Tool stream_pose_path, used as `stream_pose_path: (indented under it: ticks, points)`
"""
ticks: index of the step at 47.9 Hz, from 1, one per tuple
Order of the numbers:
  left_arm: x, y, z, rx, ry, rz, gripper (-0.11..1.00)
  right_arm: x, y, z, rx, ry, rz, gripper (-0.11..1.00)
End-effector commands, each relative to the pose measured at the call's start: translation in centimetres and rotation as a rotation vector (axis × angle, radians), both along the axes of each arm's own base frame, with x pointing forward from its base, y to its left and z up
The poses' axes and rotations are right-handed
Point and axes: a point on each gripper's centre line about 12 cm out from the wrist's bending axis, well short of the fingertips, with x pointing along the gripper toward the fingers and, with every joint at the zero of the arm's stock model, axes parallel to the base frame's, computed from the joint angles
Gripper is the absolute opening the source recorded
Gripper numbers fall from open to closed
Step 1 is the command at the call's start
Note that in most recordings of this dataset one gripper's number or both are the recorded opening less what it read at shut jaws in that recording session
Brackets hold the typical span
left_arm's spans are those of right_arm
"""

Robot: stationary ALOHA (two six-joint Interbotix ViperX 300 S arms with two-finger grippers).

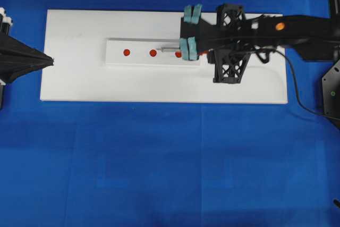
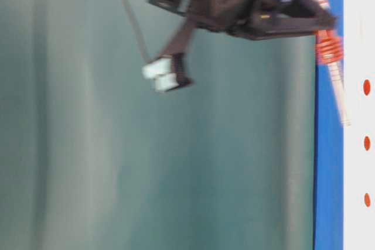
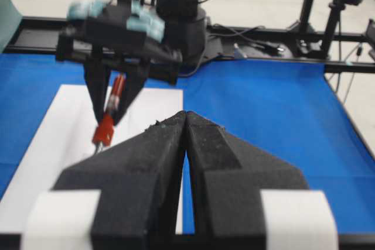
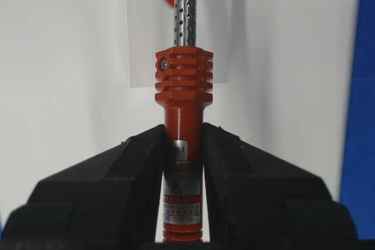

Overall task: Touch the tip of the soldering iron to the mark.
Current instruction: 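Lift the iron up and back from the dot, then lower the iron tip onto the right red dot again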

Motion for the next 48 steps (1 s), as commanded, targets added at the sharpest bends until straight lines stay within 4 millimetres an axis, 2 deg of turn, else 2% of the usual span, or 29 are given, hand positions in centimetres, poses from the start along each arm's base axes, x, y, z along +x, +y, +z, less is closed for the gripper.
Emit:
stream_pose_path:
  ticks: [1,10,19,48]
  points:
    - [0.1,0.0,0.7,0.001,-0.023,-0.002,0.00,0.0,0.0,4.3,-0.022,-0.098,-0.002,0.06]
    - [0.1,0.0,0.7,0.001,-0.023,-0.002,0.00,-1.2,-0.1,8.7,-0.047,-0.149,-0.015,0.06]
    - [0.1,0.0,0.7,0.001,-0.022,-0.002,0.00,-2.0,-0.1,11.6,-0.067,-0.166,-0.023,0.06]
    - [0.1,0.0,0.7,0.001,-0.025,-0.002,0.00,-2.1,0.0,11.7,-0.069,-0.159,-0.020,0.06]
